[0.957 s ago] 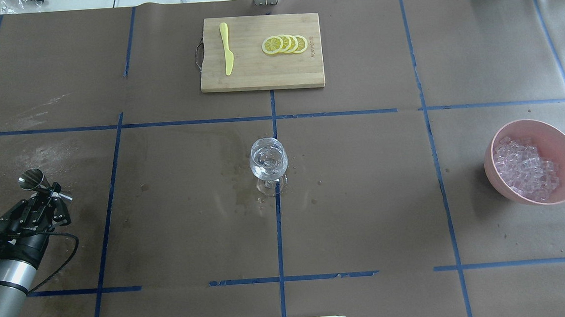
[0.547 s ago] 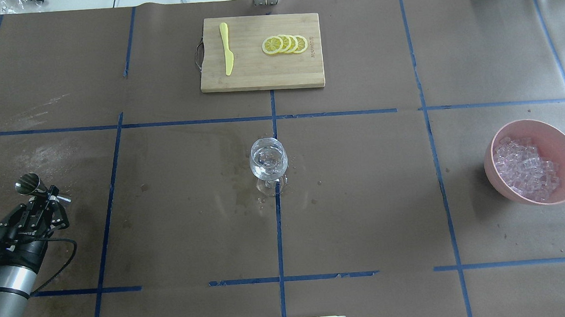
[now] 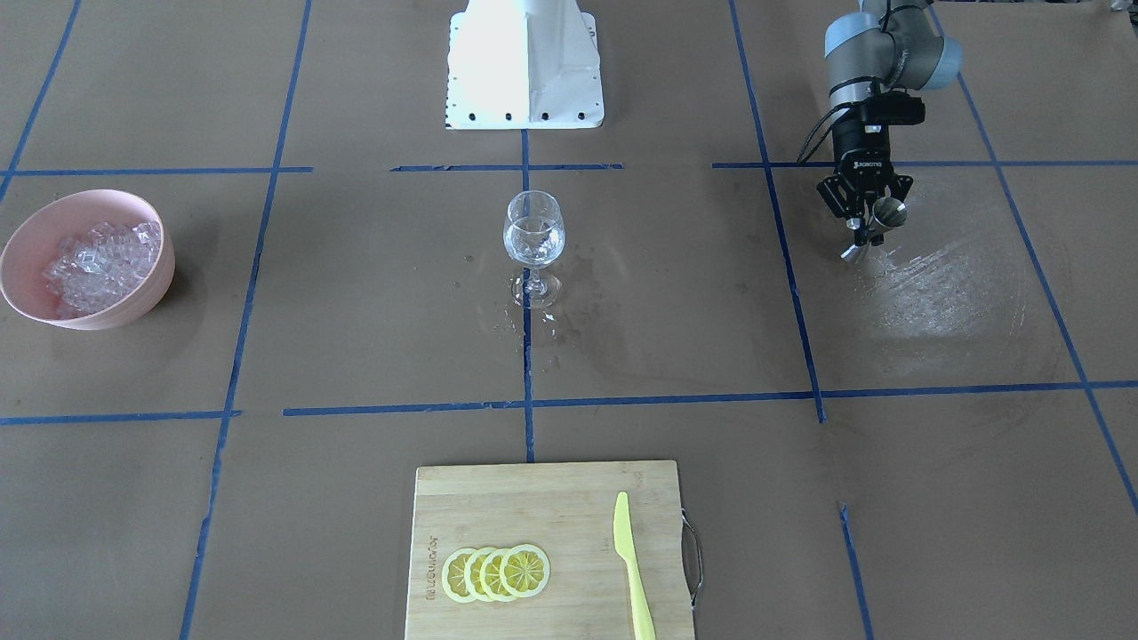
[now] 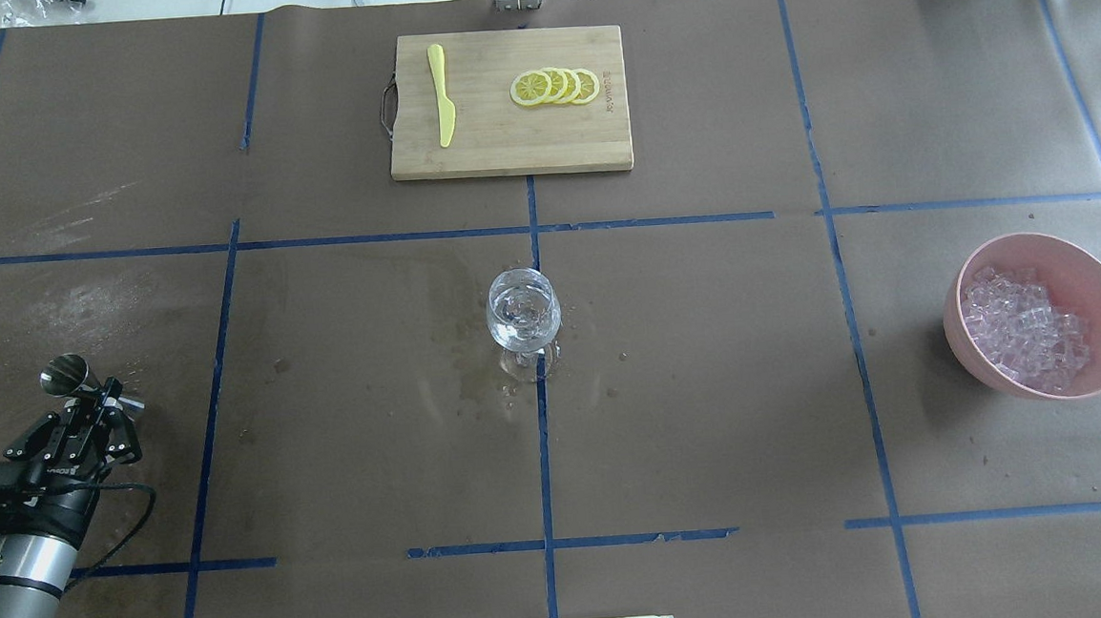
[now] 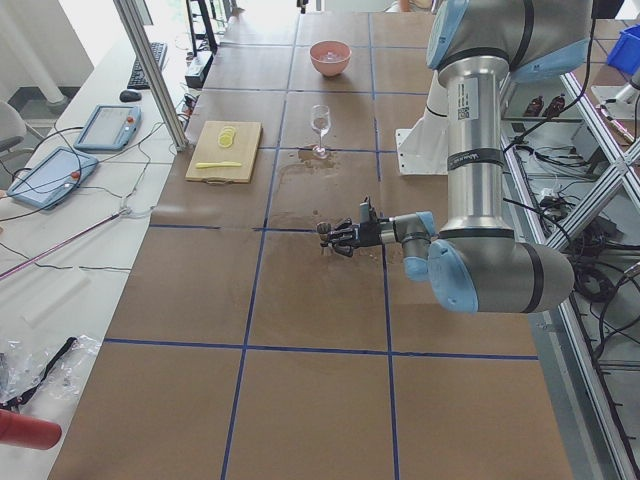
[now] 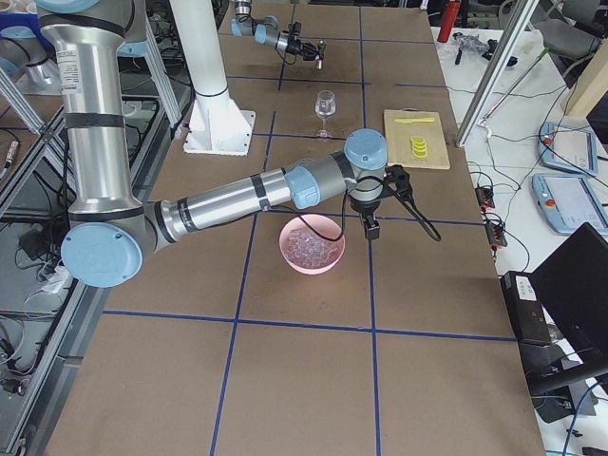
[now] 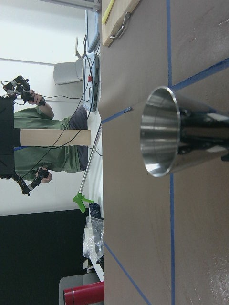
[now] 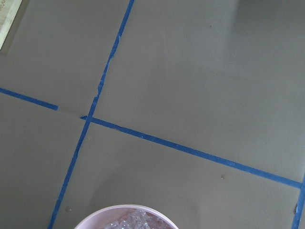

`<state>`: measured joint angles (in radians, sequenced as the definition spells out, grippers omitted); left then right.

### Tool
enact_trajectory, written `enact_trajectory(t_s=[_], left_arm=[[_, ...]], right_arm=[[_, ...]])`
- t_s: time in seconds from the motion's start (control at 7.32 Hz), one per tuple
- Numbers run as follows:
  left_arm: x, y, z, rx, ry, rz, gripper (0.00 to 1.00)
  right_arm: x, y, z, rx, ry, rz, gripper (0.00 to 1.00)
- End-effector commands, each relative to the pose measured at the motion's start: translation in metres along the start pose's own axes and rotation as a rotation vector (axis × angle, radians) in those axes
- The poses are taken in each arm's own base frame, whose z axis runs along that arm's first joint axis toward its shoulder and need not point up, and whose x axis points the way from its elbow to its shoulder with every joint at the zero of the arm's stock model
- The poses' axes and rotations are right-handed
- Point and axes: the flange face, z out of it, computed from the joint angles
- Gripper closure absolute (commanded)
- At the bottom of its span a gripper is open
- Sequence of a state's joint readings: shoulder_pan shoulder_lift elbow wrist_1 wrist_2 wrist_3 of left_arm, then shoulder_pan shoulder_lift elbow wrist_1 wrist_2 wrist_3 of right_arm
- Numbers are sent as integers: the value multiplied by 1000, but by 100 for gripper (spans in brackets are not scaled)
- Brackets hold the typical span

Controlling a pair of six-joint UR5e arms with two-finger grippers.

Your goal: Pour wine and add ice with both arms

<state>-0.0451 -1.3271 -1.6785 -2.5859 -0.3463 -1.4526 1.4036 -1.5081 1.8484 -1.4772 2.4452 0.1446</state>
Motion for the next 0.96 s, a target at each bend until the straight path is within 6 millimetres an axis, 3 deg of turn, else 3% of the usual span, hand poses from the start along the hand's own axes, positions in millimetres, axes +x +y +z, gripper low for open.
enact_trajectory(t_s=[0.0, 0.55, 0.82], left_arm=[[4, 6, -2, -7, 7, 2, 95], [7, 8, -5, -19, 18, -4, 73], [7, 9, -6, -23, 20, -3, 67]], right_arm=[[0, 0, -1, 1, 0, 2, 0], [0, 0, 0, 0, 0, 3, 0], [0, 1, 0, -1, 0, 4, 0]])
